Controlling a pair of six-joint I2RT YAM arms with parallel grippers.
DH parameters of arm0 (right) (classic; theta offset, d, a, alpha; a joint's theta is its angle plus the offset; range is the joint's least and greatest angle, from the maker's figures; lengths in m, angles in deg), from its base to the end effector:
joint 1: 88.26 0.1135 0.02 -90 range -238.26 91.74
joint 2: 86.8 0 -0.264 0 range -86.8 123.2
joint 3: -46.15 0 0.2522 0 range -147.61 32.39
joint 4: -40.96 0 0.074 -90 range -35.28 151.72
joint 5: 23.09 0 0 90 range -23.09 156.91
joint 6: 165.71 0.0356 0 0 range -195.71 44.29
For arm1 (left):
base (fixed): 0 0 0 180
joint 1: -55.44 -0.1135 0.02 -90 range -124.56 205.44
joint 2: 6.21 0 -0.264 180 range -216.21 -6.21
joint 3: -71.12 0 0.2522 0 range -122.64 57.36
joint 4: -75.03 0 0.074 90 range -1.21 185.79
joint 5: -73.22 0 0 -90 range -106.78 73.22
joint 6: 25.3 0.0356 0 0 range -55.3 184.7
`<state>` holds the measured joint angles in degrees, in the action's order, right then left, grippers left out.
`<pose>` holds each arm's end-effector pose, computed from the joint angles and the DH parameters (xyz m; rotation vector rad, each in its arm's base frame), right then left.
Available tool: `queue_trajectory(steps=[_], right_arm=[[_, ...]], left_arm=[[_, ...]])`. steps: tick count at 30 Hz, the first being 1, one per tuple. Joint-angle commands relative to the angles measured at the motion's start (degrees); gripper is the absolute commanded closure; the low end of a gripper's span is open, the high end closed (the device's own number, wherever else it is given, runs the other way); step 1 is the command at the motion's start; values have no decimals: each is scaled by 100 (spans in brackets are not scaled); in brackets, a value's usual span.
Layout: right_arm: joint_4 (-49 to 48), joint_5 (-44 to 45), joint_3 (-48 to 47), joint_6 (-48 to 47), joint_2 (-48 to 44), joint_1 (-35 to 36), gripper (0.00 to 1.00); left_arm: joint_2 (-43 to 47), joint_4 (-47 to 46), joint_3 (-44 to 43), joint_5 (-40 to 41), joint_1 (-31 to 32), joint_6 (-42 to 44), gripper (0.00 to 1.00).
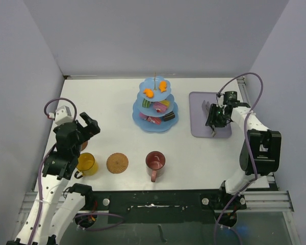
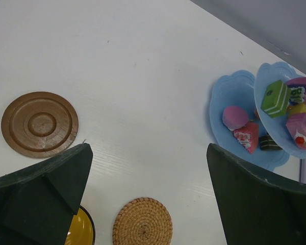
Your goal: Serve the afternoon tea
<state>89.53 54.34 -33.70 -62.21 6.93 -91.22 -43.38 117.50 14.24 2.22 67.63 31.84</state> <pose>0.3323 -0.0094 0.2200 0.3099 2.6446 0.3518 0.1455 -0.0196 0.3164 -0.5599 1.8681 -0.1941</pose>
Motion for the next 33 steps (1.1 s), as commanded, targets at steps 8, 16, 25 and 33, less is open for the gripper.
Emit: queue_trajectory(steps=[8, 16, 25, 33], right_arm=[[678, 166, -553, -204, 777, -12, 59], [941, 868, -704, -151, 1023, 43, 54], [1076, 825, -866, -38, 734, 1, 35], [1353, 671, -1244, 222, -17, -7, 31]], left_arm=[[214, 152, -213, 15, -33, -84, 5], [254, 274, -256, 38, -33, -86, 5], [83, 475, -447, -193, -32, -115, 4], [-54, 1012, -959, -597, -32, -290, 5]])
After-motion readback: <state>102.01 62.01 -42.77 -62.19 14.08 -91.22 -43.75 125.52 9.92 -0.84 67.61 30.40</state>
